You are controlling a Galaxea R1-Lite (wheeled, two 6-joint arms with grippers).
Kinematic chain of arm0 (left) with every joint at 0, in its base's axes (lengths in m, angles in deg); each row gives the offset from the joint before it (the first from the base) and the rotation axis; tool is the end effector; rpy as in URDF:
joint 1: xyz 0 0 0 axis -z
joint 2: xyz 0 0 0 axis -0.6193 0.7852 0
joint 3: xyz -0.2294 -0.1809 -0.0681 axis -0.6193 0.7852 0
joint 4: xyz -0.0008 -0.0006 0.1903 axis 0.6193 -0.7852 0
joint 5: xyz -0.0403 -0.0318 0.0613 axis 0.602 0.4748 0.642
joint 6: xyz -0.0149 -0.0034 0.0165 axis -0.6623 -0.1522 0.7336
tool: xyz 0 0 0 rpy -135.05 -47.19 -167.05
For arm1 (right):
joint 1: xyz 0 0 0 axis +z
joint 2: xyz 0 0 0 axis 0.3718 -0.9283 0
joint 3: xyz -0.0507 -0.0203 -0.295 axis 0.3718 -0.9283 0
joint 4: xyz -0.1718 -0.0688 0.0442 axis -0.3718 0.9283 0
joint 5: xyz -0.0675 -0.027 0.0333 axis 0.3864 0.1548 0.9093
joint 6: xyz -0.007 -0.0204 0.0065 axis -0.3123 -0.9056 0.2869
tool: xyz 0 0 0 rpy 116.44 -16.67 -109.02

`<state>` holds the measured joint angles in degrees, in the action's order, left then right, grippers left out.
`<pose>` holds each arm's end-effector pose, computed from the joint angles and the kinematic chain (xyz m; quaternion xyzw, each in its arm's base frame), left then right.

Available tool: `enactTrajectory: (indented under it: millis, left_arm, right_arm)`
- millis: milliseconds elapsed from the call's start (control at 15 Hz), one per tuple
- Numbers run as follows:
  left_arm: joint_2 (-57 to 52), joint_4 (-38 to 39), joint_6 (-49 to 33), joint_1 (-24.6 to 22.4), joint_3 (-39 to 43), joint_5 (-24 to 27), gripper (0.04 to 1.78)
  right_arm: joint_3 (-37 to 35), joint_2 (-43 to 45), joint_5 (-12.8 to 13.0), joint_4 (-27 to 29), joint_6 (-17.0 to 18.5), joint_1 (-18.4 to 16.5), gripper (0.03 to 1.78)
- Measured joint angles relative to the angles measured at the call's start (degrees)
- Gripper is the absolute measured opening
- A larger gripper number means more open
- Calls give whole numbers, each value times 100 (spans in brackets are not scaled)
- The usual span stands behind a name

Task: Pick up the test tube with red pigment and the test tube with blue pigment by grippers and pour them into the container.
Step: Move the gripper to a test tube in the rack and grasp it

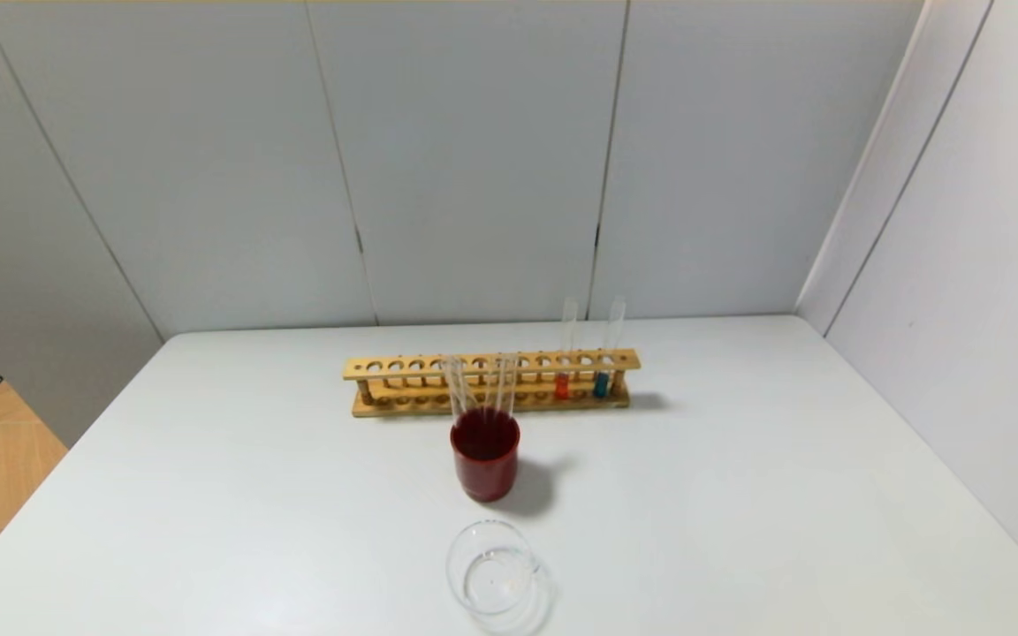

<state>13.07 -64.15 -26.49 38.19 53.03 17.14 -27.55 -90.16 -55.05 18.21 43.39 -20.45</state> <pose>-0.0240 -0.0001 0.0772 -0.0059 0.0027 -0.0015 1.0000 -0.0733 0.0016 0.2328 -0.0262 -0.1702 0.0831 0.9816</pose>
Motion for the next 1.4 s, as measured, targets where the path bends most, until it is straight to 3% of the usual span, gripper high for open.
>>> enactTrajectory:
  millis: [200, 333, 467, 667, 933, 1400]
  left_arm:
    - [0, 0, 0, 0, 0, -2, 175]
    - [0, 0, 2, 0, 0, -4, 175]
    - [0, 0, 0, 0, 0, -2, 175]
    - [0, -1, 2, 0, 0, 0, 175]
    - [0, 0, 2, 0, 0, -2, 175]
    - [0, 0, 0, 0, 0, -4, 175]
  right_arm:
    - [1008, -1167, 49, -60, 98, 369, 174]
    - [1591, -2078, 57, -156, 407, 573, 174]
    - [1982, -3079, 41, -490, 719, 674, 174]
    - [2142, -4397, -63, -1206, 897, 722, 174]
    - [1812, -6004, -425, -2294, 958, 738, 174]
    - [247, -8049, -1268, -4866, 759, 757, 174]
